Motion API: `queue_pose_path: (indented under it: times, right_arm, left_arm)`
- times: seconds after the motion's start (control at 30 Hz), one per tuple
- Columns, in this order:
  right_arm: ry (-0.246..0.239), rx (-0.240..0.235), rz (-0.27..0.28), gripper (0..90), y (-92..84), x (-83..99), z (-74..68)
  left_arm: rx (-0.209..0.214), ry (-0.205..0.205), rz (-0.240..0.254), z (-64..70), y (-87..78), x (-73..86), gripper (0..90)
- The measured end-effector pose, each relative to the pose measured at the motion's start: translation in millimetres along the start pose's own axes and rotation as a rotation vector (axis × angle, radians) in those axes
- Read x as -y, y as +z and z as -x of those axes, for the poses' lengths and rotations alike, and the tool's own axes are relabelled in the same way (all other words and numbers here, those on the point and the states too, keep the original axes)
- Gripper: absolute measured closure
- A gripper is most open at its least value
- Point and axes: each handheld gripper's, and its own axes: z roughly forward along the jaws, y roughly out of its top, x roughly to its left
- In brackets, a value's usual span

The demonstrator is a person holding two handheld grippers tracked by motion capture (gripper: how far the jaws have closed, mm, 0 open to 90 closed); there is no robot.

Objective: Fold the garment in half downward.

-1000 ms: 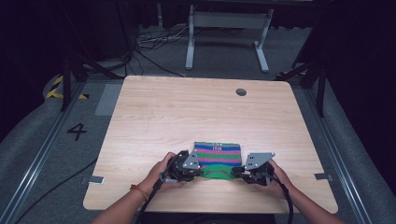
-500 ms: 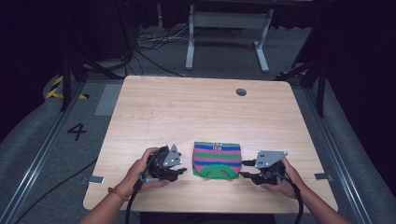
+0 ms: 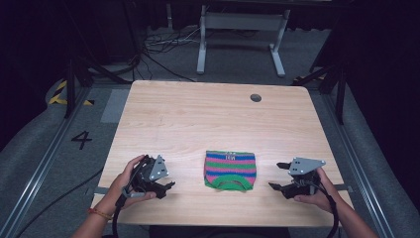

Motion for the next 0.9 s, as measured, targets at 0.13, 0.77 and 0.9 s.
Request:
queue_pose_path:
  times: [0.13,0.77,0.9]
  right_arm:
    - [0.020,0.047,-0.018,23.0,-8.2,10.9,5.2]
    - [0.202,0.159,-0.067,19.2,-29.9,74.5,24.9]
    - [0.249,0.176,-0.060,18.8,-35.1,87.5,26.5]
  left_arm:
    - [-0.003,-0.017,-0.007,-5.5,-4.4,11.7,19.0]
    - [-0.008,-0.166,-0.013,-18.5,-23.2,72.4,19.2]
    - [-0.016,-0.253,0.003,-22.2,-25.1,85.6,17.2]
